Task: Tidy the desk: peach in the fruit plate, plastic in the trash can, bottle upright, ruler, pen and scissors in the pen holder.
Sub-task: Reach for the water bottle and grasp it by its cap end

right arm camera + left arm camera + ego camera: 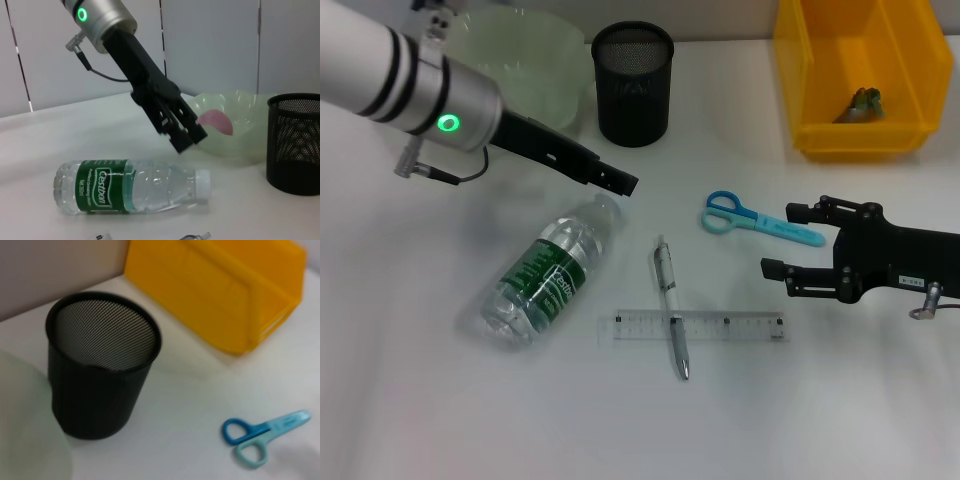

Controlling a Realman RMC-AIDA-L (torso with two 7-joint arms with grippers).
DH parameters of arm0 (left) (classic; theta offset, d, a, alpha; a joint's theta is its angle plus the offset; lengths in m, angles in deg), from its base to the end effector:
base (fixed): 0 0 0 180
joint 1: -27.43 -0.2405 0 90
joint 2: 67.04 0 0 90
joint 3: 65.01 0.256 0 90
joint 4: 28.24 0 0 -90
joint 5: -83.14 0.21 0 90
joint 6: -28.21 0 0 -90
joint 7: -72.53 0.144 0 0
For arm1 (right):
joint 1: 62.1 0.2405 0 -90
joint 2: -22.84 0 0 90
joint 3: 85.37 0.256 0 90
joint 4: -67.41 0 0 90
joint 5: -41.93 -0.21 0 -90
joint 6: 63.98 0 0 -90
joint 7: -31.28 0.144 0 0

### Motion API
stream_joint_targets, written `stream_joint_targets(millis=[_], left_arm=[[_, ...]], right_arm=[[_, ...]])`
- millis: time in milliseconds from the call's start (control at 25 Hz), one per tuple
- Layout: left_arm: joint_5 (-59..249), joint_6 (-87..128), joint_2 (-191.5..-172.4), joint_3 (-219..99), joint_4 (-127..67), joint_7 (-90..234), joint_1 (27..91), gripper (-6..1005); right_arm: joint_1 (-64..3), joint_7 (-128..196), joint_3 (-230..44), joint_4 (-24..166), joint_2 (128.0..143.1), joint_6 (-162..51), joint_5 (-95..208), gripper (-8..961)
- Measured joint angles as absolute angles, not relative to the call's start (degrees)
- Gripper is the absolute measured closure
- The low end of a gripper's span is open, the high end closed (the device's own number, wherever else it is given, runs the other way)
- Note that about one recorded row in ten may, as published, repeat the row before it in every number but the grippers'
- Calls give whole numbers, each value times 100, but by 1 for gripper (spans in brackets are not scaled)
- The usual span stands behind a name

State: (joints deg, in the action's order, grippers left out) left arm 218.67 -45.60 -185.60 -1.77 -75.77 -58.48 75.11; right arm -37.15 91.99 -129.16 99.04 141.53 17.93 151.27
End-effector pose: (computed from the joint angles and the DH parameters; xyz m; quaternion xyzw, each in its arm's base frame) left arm -0.1735 0.4116 -0.0268 -0.9276 -0.3465 0.0157 0.1389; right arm 0.2996 0.3080 -0.0191 -0.9465 0.1510 0.2096 0.1935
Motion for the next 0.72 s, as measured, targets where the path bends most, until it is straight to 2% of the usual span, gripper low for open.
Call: stream_joint_targets(millis=[720], left_arm=[[21976,-3600,-18611,643,-6593,-6251,7885,237]], right_arm=[[-3715,9191,-12878,9913,14130,1811,15116,132]])
